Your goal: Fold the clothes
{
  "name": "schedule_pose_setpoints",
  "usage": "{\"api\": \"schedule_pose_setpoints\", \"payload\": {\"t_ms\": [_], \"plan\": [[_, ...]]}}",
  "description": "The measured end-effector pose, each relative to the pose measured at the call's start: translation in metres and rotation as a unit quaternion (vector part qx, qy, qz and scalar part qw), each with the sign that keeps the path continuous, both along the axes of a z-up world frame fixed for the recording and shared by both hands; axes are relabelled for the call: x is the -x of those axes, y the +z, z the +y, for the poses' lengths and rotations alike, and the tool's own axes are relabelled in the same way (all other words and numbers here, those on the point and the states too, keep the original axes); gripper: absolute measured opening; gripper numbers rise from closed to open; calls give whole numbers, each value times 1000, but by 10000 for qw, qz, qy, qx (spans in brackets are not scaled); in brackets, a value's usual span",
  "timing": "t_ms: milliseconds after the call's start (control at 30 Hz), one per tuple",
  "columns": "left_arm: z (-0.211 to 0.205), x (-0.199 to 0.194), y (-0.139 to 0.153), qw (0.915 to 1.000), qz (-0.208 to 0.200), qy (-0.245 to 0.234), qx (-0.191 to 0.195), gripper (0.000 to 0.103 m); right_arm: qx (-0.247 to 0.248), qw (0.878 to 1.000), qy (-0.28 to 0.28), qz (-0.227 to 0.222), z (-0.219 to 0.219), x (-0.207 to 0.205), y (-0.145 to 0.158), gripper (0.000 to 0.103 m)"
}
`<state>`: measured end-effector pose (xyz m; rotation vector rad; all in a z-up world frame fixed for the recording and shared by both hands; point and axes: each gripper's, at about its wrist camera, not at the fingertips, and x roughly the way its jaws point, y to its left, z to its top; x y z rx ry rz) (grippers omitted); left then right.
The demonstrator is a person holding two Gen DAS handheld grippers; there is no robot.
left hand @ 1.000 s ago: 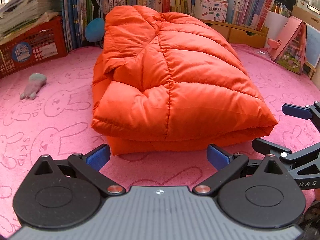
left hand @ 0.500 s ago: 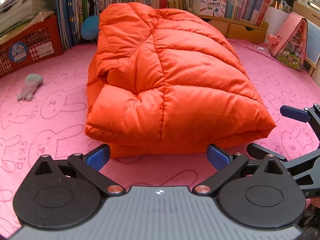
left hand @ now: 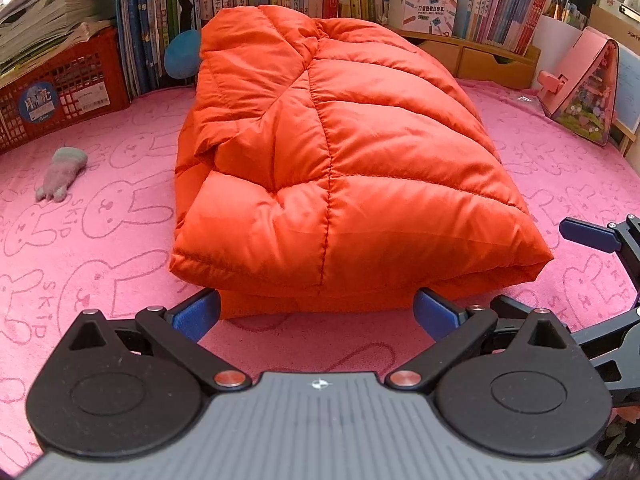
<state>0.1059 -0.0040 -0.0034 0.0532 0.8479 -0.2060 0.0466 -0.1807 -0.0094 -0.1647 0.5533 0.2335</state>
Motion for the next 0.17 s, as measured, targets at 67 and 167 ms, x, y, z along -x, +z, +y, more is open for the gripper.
{"api": "schedule_pose_setpoints", "payload": {"t_ms": [67,167], "plan": [[0,0,0,10000,-4,-14,-10,103,5,10000,2,-1,0,0,0,103],[-1,2,0,10000,-46,-27,-58,103,1,10000,15,-9,-1,0,1,103]]}}
